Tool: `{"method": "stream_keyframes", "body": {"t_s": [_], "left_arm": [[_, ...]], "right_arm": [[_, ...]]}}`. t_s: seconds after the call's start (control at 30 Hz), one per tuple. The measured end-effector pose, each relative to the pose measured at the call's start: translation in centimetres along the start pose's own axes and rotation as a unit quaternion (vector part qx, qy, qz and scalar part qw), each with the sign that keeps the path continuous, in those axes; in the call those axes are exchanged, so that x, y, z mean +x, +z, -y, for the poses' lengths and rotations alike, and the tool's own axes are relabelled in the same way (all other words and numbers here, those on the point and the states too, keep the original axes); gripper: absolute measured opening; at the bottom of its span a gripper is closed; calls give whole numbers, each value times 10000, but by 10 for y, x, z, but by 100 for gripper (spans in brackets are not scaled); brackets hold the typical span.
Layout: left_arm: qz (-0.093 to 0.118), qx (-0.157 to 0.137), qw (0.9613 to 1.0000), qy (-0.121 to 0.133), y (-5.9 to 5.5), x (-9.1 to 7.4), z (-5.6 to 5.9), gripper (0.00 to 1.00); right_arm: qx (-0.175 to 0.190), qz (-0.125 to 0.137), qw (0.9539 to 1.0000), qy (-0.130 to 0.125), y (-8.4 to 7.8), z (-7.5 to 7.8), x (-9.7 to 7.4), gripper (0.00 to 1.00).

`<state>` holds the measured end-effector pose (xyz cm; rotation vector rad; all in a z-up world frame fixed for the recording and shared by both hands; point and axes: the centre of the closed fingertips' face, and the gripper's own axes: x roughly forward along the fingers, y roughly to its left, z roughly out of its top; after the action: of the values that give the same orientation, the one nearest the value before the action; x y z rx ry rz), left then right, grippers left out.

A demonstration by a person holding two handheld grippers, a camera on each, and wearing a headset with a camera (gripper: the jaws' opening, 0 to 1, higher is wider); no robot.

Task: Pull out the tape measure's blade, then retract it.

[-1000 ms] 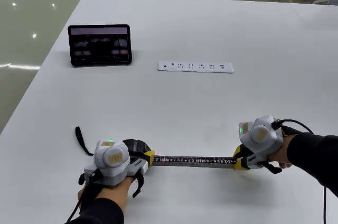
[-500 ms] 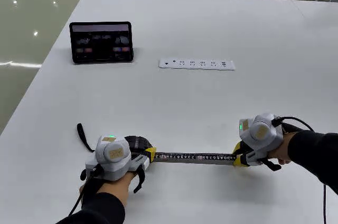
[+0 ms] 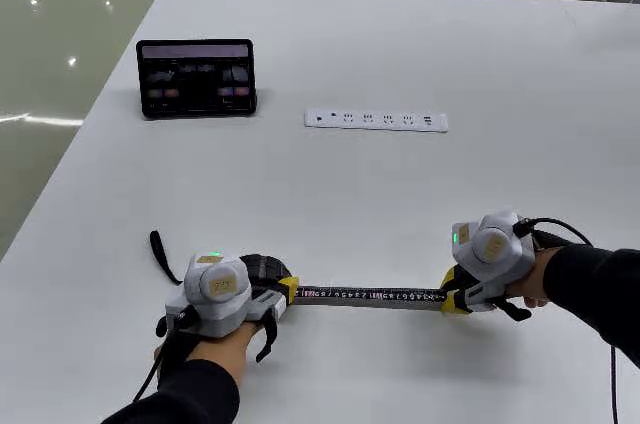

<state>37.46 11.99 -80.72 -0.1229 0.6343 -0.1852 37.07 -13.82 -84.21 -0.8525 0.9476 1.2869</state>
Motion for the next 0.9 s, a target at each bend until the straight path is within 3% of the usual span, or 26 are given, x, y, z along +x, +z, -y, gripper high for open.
{"method": "stream_keyframes", "body": {"t_s": [0.9], "left_arm": [[-23, -10, 10000, -2, 0, 0, 0, 58]], "right_arm": [[85, 94, 9999, -37, 13, 0, 4, 11]]}}
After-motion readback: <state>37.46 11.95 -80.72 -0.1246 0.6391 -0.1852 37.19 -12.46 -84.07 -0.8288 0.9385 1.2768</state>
